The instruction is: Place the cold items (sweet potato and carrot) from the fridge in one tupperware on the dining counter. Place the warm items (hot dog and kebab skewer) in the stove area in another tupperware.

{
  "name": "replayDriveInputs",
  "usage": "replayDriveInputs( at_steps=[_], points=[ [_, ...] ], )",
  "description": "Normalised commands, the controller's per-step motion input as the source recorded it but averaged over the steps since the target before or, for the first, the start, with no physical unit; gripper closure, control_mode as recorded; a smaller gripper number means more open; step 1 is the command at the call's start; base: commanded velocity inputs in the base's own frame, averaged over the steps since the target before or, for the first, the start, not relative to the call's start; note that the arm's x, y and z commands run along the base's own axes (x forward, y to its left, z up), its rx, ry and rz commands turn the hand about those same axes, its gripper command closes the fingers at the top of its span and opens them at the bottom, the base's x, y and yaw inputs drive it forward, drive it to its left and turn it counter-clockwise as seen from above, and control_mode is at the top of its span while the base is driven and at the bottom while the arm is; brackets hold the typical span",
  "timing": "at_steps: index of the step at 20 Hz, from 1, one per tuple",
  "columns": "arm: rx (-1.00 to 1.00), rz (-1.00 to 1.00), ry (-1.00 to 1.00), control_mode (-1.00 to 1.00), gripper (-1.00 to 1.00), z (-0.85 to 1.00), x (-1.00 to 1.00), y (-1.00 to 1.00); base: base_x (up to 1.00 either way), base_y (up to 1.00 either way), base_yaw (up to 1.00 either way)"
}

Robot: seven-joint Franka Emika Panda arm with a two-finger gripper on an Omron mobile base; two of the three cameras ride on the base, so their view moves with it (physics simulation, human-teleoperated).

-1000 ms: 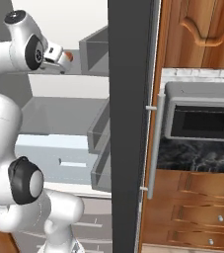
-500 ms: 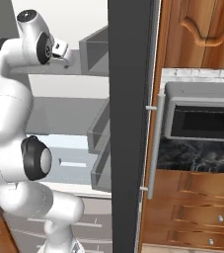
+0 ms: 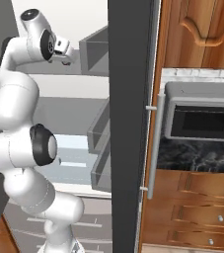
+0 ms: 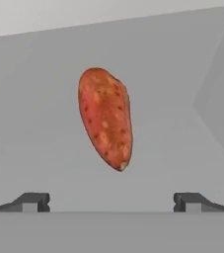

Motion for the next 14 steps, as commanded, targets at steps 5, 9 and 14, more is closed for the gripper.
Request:
replayDriveInputs(
  at_steps=[5, 9, 14],
  points=[
    [-0.01, 0.0, 0.02, -1.0, -1.0, -0.05, 0.3, 0.0, 0.0, 0.0, 0.0],
    [0.0, 0.0, 0.02, -1.0, -1.0, -0.06, 0.29, 0.0, 0.0, 0.0, 0.0],
    [0.0, 0.0, 0.0, -1.0, -1.0, -0.04, 0.4, 0.0, 0.0, 0.0, 0.0]
  ],
)
